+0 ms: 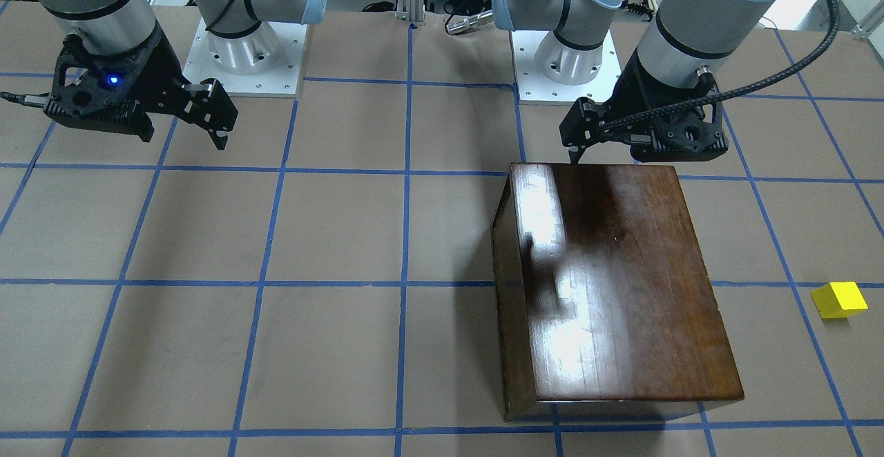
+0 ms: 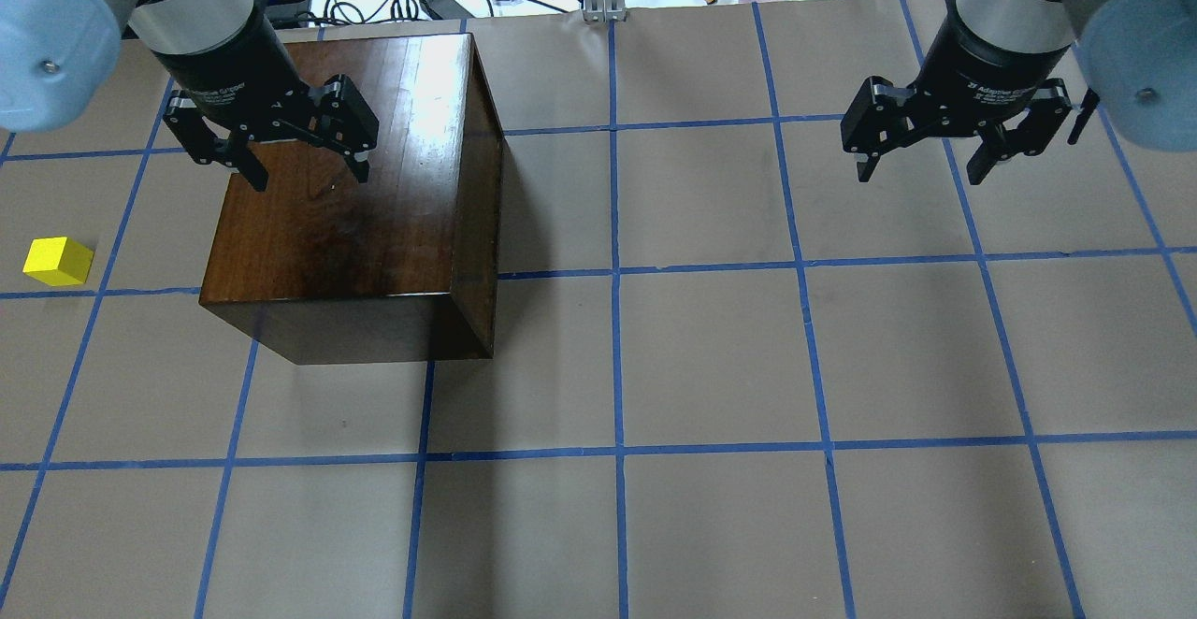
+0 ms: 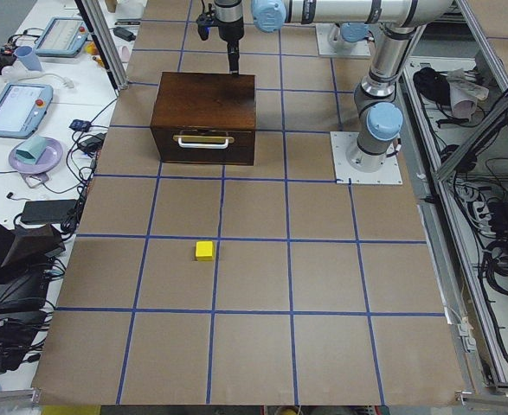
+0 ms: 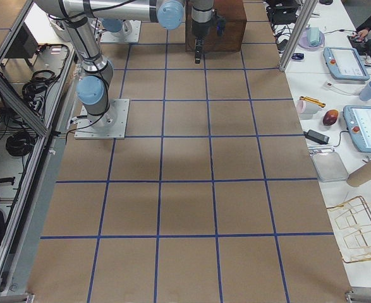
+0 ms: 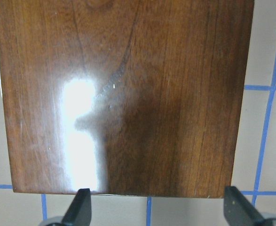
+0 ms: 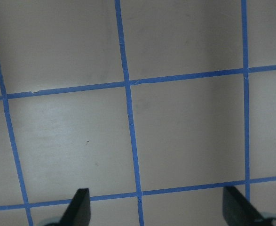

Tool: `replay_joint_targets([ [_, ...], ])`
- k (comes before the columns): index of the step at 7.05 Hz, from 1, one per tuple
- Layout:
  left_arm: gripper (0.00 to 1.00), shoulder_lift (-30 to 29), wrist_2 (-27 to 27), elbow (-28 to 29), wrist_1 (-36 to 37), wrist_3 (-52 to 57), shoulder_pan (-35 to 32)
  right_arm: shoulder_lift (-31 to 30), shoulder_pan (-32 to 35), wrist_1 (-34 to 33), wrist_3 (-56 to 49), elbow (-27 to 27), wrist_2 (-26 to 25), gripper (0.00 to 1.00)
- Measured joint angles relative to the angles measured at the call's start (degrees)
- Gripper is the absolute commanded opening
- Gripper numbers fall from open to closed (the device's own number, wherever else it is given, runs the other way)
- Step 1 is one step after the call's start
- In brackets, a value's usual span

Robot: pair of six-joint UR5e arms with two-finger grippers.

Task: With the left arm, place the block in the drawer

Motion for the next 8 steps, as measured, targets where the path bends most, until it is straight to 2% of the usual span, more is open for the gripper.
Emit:
replay_joint_targets([
  [6,1.0,-0.6,0.6,0.5,2.6,0.0,1.7,0.0,0.0,0.0,0.0,0.0,0.0,1.0],
  [8,1.0,-0.8,0.2,1.8,2.6,0.4,4.4,0.0,0.0,0.0,0.0,0.0,0.0,1.0],
])
